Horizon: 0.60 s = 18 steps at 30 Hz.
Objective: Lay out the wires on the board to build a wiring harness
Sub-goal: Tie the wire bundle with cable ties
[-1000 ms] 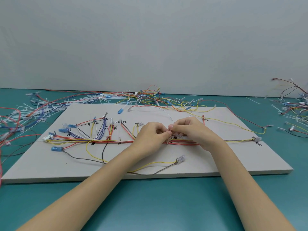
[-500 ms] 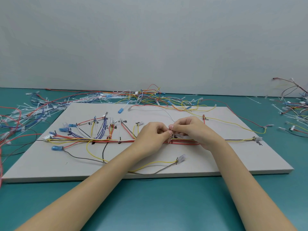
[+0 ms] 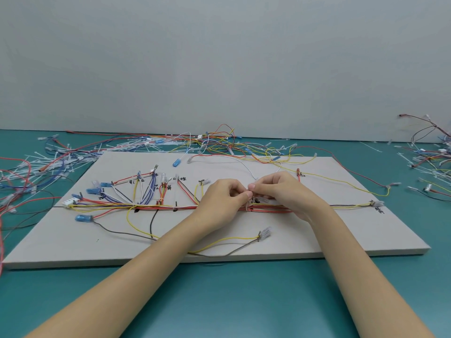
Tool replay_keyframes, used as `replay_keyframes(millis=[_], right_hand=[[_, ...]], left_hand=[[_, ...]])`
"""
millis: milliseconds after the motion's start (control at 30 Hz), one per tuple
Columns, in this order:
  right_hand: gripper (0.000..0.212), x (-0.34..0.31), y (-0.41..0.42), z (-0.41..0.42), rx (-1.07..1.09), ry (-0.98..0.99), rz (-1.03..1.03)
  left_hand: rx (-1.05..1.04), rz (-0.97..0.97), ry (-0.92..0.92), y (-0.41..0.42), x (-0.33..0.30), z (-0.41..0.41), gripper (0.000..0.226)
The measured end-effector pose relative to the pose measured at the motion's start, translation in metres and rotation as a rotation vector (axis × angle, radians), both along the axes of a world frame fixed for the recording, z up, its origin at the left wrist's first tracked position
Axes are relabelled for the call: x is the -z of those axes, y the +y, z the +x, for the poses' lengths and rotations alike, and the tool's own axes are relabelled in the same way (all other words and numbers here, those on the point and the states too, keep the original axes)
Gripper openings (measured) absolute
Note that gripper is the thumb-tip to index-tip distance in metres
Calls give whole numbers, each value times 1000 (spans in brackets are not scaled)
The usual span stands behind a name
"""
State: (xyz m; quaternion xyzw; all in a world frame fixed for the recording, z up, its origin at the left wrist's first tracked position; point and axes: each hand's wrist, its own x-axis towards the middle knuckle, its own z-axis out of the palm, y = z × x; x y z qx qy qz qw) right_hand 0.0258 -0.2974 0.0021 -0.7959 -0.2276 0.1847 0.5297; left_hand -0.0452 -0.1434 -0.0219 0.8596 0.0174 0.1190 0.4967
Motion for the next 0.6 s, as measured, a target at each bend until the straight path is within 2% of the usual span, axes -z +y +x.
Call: replay_keyframes(millis=[367, 600], right_hand=[[19, 0, 0, -2, 34, -18, -11], [23, 1, 0, 1, 68, -25, 2]], left_hand=[[5, 11, -22, 1, 4, 2, 19], [-6, 2, -22, 1, 4, 2, 17]])
